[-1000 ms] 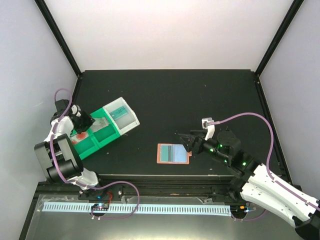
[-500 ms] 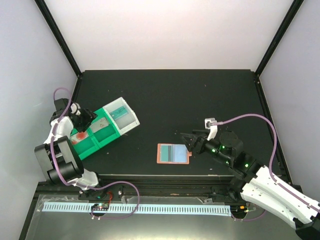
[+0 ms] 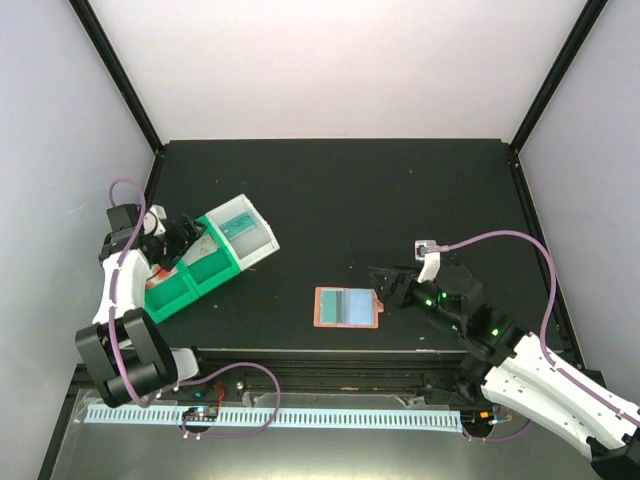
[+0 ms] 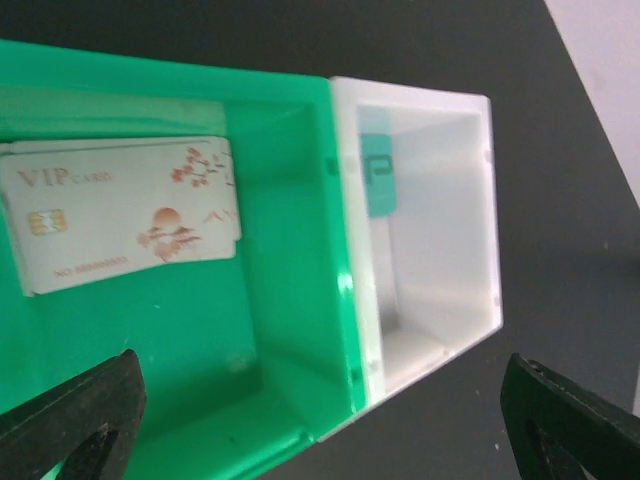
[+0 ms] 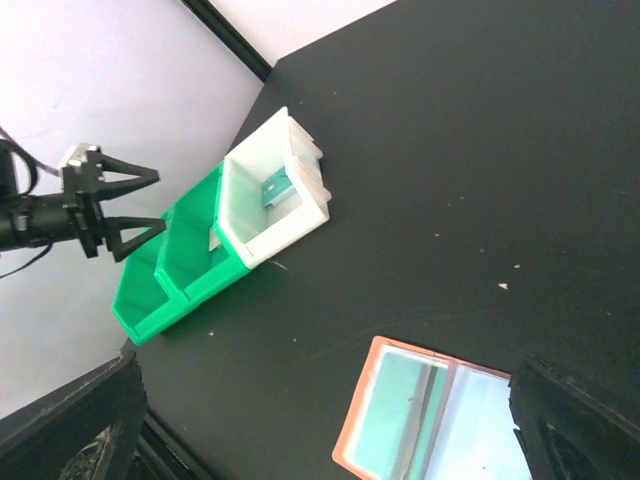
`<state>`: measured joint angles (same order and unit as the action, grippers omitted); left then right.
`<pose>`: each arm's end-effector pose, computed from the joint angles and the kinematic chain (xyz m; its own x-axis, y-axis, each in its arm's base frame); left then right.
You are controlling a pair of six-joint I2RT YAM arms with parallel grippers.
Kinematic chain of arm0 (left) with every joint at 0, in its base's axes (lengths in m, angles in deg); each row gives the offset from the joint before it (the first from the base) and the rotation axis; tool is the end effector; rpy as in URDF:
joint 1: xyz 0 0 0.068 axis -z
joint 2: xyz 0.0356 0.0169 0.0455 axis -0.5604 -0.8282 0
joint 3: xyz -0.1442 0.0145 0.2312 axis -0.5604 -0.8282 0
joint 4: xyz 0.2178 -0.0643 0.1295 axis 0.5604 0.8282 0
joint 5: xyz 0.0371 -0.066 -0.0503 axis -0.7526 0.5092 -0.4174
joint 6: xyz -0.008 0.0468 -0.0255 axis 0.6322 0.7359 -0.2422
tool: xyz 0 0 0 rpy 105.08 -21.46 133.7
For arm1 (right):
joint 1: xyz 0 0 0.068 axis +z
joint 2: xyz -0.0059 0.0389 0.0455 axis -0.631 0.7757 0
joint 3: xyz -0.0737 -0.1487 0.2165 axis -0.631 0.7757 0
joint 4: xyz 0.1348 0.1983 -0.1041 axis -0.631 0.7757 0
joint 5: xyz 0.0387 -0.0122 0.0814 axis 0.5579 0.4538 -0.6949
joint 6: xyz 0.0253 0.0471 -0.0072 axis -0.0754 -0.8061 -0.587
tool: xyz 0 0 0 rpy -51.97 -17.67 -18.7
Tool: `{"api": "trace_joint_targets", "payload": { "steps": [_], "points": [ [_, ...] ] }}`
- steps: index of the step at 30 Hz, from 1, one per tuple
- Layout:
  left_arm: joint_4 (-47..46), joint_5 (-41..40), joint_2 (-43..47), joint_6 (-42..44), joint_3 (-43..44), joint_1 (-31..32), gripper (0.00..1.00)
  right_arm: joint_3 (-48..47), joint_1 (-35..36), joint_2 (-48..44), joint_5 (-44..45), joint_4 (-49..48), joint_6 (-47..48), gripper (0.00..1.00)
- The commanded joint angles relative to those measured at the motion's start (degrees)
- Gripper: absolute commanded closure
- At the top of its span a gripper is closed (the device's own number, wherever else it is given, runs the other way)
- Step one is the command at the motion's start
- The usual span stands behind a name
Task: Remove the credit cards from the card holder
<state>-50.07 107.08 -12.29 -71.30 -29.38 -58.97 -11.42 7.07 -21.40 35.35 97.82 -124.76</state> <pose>0.2340 0.0876 0.2323 -0.6607 -0.6796 -0.3189 -0.3863 0.6720 -0.6318 0.1064 0.1107 0.2613 -0.6607 0.3077 -0.6847 -0.3665 0.6639 0.6519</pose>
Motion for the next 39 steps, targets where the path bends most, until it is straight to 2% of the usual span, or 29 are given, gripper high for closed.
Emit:
{"api": "trace_joint_targets", "payload": {
  "steps": [1, 5, 11, 15, 19, 23, 30, 39],
  "points": [
    [2.4, 6.41, 4.38, 3.15, -1.49, 1.52, 0.01, -0.49, -0.15, -0.76, 3.73, 3.36, -0.07, 0.0],
    [1.6, 11.07, 8.07, 2.84, -4.48, 4.38, 0.01, -0.04, -0.15, -0.74, 4.02, 4.4, -0.97, 0.01],
    [1.25, 12.74, 12.24, 2.62, -6.87, 12.14, 0.04, 0.61, -0.19, 2.08, 0.01, 3.55, -1.37, 0.12],
    [-0.58, 13.23, 14.41, 0.29, -8.25, 18.58, 0.09, 0.52, -0.17, 6.56, -3.63, 1.76, -2.79, 0.27],
    [-3.31, 13.06, 16.01, -2.21, -9.48, 24.93, 0.12, 0.03, -0.09, 11.91, -7.6, -0.59, -4.53, 0.48],
    [-5.4, 12.37, 17.6, -3.87, -10.95, 29.39, 0.15, 0.26, 0.0, 16.35, -9.58, -3.45, -6.01, 0.61],
    [-13.69, 11.48, 21.01, -10.18, -18.12, 36.6, 0.21, 0.6, 0.97, 23.91, -11.04, -8.13, -8.02, 0.67],
    [-19.92, 7.54, 20.23, -15.68, -22.27, 46.92, 0.18, -2.64, 3.22, 33.89, -10.55, -9.25, -7.01, 0.68]
  ]
}}
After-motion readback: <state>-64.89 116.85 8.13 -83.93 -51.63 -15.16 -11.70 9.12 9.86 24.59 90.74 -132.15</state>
